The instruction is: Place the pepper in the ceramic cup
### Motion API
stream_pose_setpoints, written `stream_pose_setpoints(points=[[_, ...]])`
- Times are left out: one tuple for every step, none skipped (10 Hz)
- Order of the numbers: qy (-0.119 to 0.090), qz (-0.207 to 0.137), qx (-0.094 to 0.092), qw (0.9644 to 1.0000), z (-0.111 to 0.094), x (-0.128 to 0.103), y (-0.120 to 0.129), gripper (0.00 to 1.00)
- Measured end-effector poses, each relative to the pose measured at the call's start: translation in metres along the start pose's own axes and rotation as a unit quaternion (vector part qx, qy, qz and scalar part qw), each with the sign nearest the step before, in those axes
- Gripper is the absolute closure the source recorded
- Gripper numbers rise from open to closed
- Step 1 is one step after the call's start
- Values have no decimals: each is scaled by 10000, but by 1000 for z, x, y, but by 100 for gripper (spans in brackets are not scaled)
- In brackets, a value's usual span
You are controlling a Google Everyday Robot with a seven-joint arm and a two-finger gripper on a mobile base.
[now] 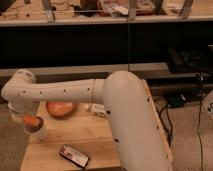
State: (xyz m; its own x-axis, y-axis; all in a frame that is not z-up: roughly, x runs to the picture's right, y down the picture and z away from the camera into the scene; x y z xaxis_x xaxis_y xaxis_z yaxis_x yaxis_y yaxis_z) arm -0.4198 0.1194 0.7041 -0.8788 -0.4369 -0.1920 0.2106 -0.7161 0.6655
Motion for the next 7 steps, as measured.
stream_pose_setpoints(points=[[-12,0,17,10000,1,-1,0,53],[-30,-6,37,10000,2,-2,0,43],[-53,-5,59,10000,3,-3,0,32],[-70,-4,73,9999,4,-4,-1,23],[-83,-7,86,9999,5,-4,-1,20],[-82,-14,98,9999,5,-4,-1,20],[-74,-41,104,9999,5,-4,-1,20]])
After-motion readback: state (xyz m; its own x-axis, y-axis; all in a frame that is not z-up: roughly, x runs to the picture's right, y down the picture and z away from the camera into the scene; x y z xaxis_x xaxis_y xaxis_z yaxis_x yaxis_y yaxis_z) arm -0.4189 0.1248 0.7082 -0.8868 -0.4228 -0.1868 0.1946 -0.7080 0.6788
